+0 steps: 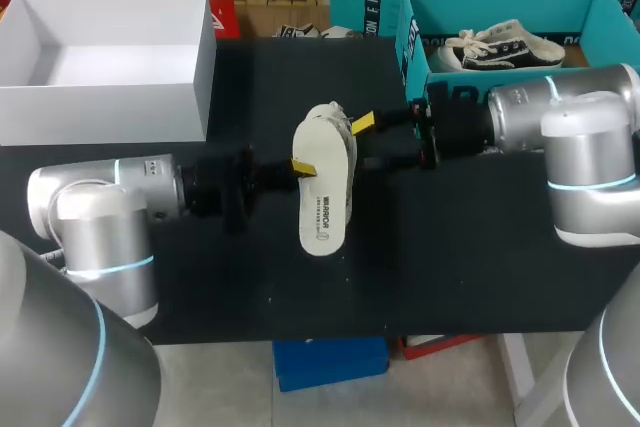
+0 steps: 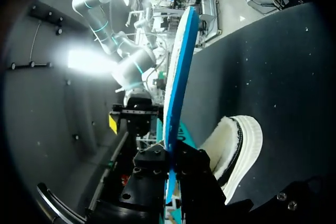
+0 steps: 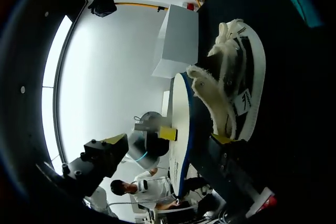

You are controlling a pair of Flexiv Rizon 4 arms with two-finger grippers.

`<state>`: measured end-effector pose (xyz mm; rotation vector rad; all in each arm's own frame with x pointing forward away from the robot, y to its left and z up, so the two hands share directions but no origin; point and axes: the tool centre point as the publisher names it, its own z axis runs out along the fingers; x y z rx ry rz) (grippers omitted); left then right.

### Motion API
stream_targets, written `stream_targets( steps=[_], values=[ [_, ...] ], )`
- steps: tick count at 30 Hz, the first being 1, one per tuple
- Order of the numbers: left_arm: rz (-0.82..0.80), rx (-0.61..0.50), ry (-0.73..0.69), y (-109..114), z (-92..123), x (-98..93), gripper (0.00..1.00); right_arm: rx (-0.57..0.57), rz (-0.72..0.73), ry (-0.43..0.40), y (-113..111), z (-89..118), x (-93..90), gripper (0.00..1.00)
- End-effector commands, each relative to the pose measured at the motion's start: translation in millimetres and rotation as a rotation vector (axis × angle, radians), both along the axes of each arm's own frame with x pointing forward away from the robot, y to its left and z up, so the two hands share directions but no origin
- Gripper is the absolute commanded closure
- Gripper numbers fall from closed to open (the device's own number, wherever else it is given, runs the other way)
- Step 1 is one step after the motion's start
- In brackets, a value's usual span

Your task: Take the shoe out of the shoebox, open the shoe tongue, remove and reinsert the insole, then place the shoe into the shoebox

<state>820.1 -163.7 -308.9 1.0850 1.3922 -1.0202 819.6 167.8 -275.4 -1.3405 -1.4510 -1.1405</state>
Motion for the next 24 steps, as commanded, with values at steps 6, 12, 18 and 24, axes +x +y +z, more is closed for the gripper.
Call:
stream_targets(
  steps=[6,12,18,24],
  values=[
    [0.007,0.038,0.025,17.5,3.7,-13.7,1.00,-0.151,-0.339,0.002,-31.2,46.2,-56.1,0.00],
    [-0.006,0.051,0.037,17.9,1.8,-15.6,1.00,-0.233,-0.476,0.011,-38.0,69.4,-87.7,0.00],
    [-0.007,0.064,0.053,18.8,0.0,-18.2,1.00,-0.301,-0.598,0.005,-37.9,92.8,-118.5,0.00],
    [-0.009,0.076,0.067,21.6,-1.7,-19.7,1.00,-0.355,-0.662,0.001,-34.8,105.7,-138.3,0.00]
  ],
)
